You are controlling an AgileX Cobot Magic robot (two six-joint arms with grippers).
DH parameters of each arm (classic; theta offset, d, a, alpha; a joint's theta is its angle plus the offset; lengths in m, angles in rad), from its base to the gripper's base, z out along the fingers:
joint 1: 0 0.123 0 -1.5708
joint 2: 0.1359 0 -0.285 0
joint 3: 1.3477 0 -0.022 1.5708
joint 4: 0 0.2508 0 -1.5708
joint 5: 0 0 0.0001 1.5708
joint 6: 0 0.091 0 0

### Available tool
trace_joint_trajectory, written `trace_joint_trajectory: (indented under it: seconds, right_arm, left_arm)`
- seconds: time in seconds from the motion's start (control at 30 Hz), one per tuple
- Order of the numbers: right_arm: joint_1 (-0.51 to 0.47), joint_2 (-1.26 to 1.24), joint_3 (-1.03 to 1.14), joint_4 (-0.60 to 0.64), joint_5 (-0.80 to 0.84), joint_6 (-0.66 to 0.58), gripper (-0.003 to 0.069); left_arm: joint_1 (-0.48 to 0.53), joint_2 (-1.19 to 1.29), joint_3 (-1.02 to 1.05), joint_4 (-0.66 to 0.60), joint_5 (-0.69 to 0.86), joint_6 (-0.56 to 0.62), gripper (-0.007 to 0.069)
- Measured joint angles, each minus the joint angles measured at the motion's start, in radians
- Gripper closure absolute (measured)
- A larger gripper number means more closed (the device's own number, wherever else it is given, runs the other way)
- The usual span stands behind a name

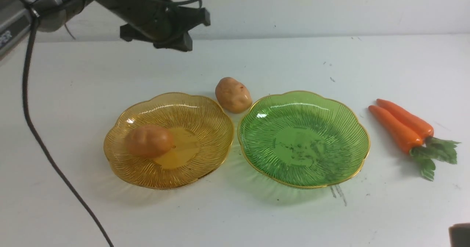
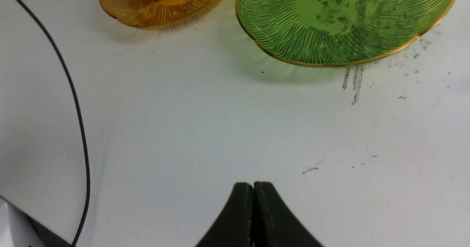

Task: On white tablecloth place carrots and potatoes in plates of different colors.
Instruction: 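Put the potatoes from the left side into the left plate with the left gripper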

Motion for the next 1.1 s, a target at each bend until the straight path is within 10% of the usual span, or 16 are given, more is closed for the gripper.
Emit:
trace_joint_trajectory:
  seconds: [0.57, 0.93, 1.1]
  right_arm:
    - [0.000, 0.000, 0.000, 0.000, 0.007, 0.000, 0.0674]
    - [0.000, 0.000, 0.000, -0.042, 0.007, 0.000, 0.0674]
    - [0.000, 0.000, 0.000, -0.042, 0.007, 0.000, 0.0674]
  left_arm:
    - [-0.027, 0.174, -0.025, 0.003, -0.119, -0.011, -0.0021]
    - [-0.027, 0.204, -0.026, 0.002, -0.142, -0.005, -0.0043]
    - [-0.027, 0.215, -0.028, 0.001, -0.154, 0.022, 0.0066]
